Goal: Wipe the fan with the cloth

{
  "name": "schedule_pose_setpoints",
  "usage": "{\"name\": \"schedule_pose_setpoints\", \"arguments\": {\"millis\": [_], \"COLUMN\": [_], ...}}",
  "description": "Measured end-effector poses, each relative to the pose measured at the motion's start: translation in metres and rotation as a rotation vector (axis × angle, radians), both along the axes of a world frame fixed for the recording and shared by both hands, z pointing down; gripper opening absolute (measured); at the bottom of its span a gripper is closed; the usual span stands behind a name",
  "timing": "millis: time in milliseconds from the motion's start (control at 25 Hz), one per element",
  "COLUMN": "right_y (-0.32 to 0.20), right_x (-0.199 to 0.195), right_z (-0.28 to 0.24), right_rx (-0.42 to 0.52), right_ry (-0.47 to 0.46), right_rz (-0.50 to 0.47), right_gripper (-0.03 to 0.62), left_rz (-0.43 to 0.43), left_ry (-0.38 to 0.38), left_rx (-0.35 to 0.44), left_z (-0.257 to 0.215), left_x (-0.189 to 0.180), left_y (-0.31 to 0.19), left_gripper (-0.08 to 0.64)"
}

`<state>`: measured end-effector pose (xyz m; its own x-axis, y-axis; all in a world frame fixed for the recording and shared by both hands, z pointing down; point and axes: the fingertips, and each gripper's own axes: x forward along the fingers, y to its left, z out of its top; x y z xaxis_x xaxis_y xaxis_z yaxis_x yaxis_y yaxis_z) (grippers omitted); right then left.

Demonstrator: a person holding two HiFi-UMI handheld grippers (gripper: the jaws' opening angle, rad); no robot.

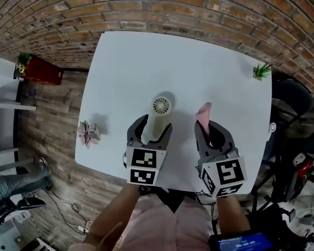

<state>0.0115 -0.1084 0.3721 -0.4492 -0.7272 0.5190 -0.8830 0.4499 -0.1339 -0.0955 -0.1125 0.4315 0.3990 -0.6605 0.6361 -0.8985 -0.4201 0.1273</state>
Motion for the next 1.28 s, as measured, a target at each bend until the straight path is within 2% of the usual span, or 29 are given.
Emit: {"name": "schedule_pose_setpoints", "arguments": {"millis": [360,440,520,640,840,920,1160,1280], "right_y": [0.001,0.002,0.003,0.007,0.021,0.03,0.076,0.086], "right_x": [0.002,0.003,0.002,0.0,-0.006,-0.014,-0.057,-0.076], "right_z": [0.019,0.02,0.021,0.022,0.026,0.033,0.065,0.082], "right_rx": [-0.039,-0.041,-0.042,-0.048,-0.089,-0.132,-0.33,-0.384], "right_ry": [0.012,0.013,0.009,0.0,-0.018,-0.028,-0.102,-0.132], "right_rz": [0.033,0.039,0.046,0.049,-0.001,-0.064,-0.342,-0.397], "right_gripper": [0.04,0.04,0.04,0.04,0.04,0.04,0.04,0.038], "left_rz": [0.092,0.088,0.075,0.094,0.265,0.36,0.65,0.74], "left_ry": [-0.046,-0.067,-0.077,-0.094,-0.122,-0.147,-0.222,-0.279], "left_rx": [-0.194,-0.233,-0.267,-0.268,-0.29,-0.321,-0.444,-0.473], "left_z": [0.047,0.055,0.062,0.064,0.066,0.066,0.067,0.067], "left_x": [0.006,0.001,-0.003,-0.007,-0.006,-0.007,-0.008,-0.01], "left_y": [0.012,0.017,0.019,0.018,0.023,0.025,0.03,0.031], "left_gripper": [0.311,0.295,0.249,0.207,0.199,0.199,0.198,0.198]}}
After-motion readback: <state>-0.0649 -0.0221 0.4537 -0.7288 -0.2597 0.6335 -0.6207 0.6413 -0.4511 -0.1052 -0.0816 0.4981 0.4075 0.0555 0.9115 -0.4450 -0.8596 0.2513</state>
